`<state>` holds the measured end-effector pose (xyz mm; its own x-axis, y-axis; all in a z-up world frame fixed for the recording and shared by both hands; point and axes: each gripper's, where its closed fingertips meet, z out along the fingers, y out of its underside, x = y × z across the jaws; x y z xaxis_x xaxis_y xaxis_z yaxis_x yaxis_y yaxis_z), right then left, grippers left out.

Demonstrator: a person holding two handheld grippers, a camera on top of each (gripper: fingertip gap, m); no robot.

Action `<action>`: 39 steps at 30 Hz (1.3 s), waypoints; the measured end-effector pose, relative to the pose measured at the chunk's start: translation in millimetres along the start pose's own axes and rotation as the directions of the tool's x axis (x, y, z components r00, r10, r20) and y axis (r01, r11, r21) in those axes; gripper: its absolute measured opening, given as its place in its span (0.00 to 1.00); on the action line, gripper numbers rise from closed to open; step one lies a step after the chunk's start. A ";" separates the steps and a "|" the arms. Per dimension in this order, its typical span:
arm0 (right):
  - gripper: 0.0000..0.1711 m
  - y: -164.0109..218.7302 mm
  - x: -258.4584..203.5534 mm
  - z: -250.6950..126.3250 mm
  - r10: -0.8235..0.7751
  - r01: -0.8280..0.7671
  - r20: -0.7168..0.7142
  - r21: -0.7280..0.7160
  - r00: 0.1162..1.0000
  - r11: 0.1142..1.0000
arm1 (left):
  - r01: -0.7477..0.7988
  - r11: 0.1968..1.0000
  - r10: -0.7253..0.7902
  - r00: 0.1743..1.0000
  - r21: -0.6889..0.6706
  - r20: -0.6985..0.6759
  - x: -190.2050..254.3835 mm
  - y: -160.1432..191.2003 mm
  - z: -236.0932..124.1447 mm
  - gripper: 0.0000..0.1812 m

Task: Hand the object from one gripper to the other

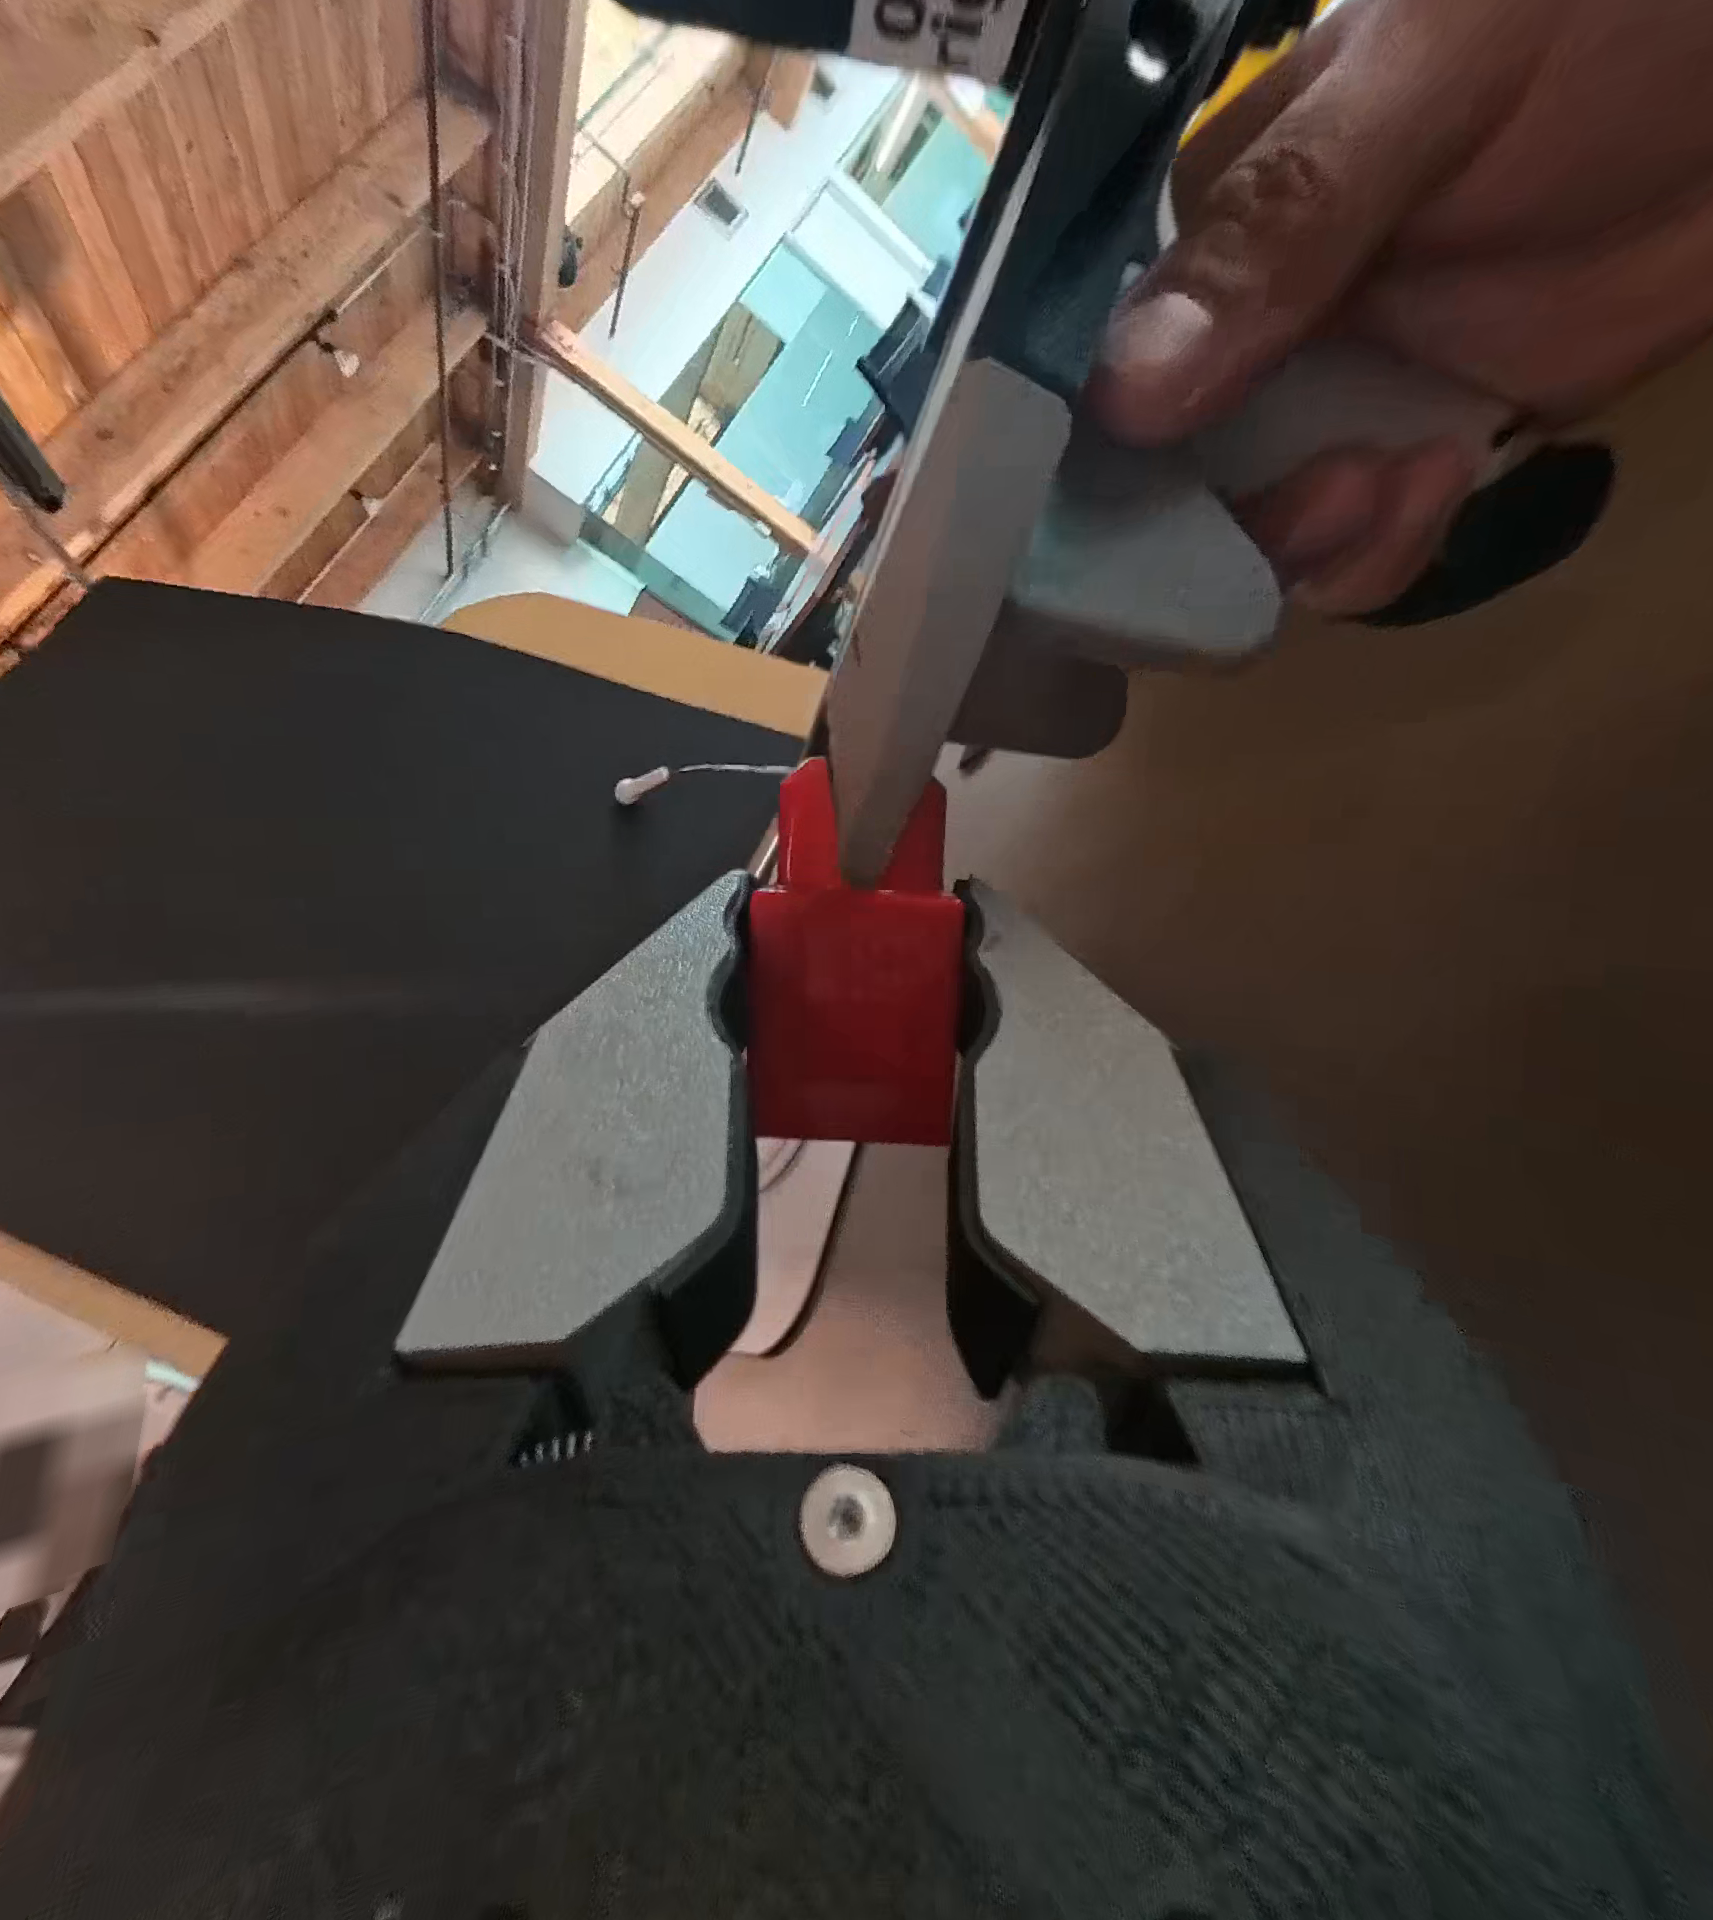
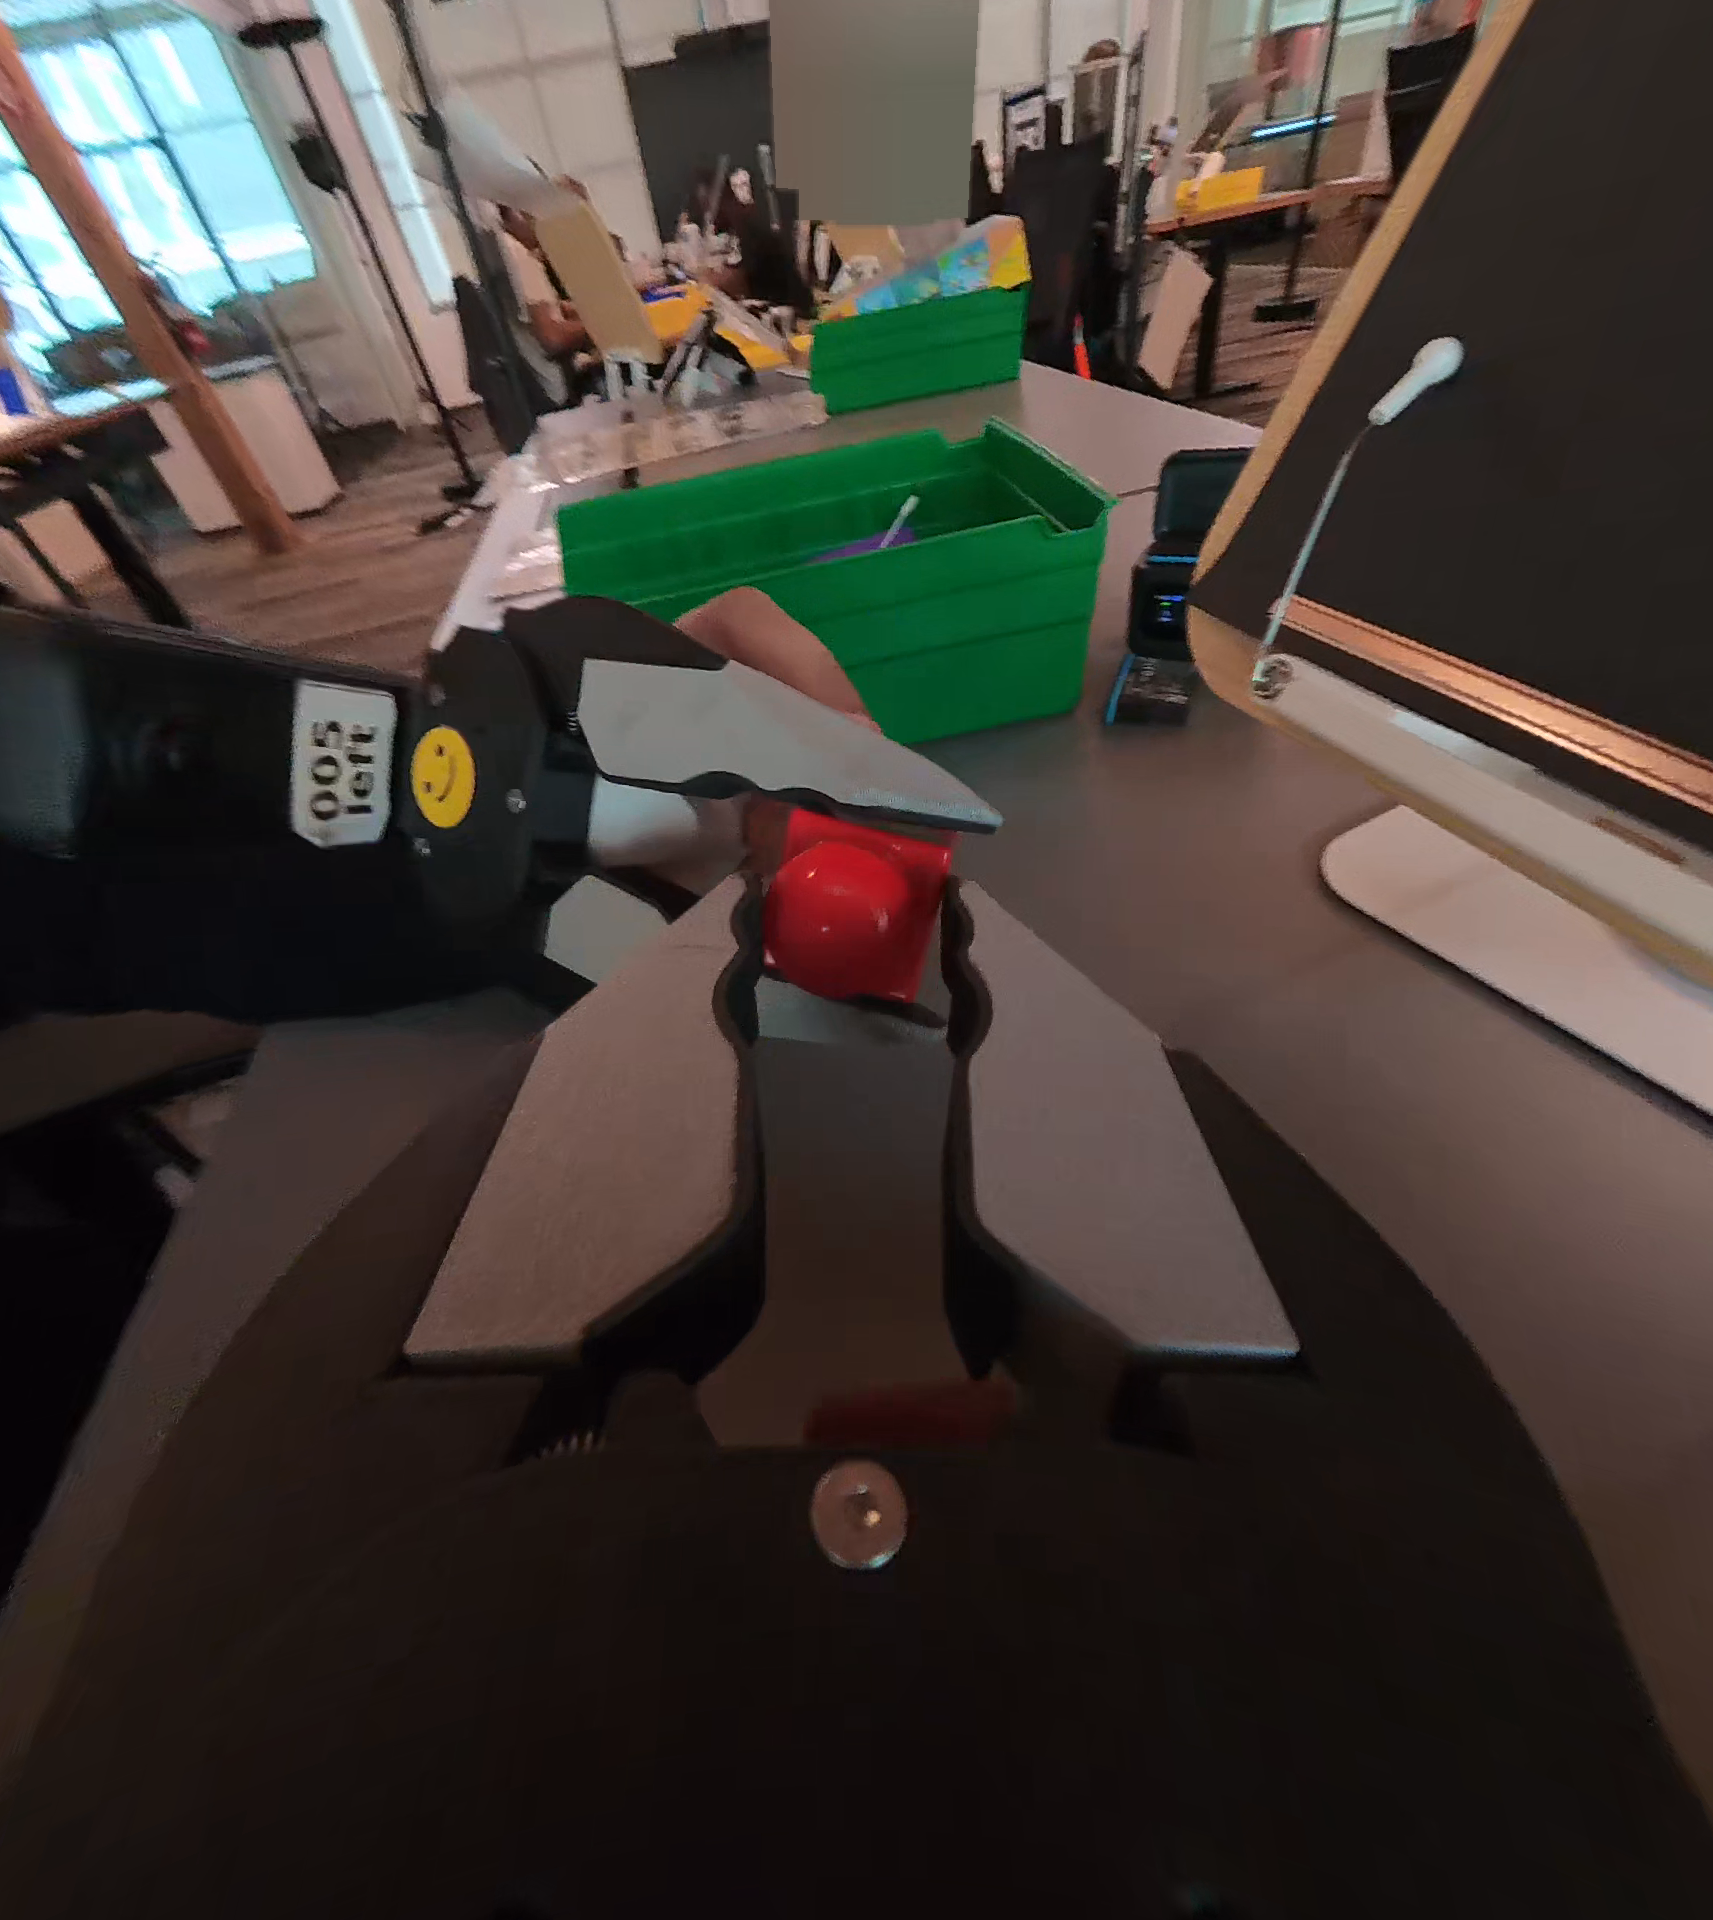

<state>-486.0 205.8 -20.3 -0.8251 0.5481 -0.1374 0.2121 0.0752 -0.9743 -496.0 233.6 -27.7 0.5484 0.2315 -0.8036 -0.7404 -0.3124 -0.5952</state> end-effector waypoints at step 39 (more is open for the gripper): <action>0.42 -26.7 -23.1 -2.8 0.311 -0.351 0.275 0.112 0.910 0.930 | -0.066 0.990 0.043 0.982 0.123 0.183 -20.9 -26.6 -7.5 0.19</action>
<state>-471.2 193.4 9.4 -0.8288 0.2931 -0.4766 0.4283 -0.2157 -0.8775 -484.9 230.2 5.0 0.4359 0.3824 -0.8147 -0.8172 -0.2112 -0.5363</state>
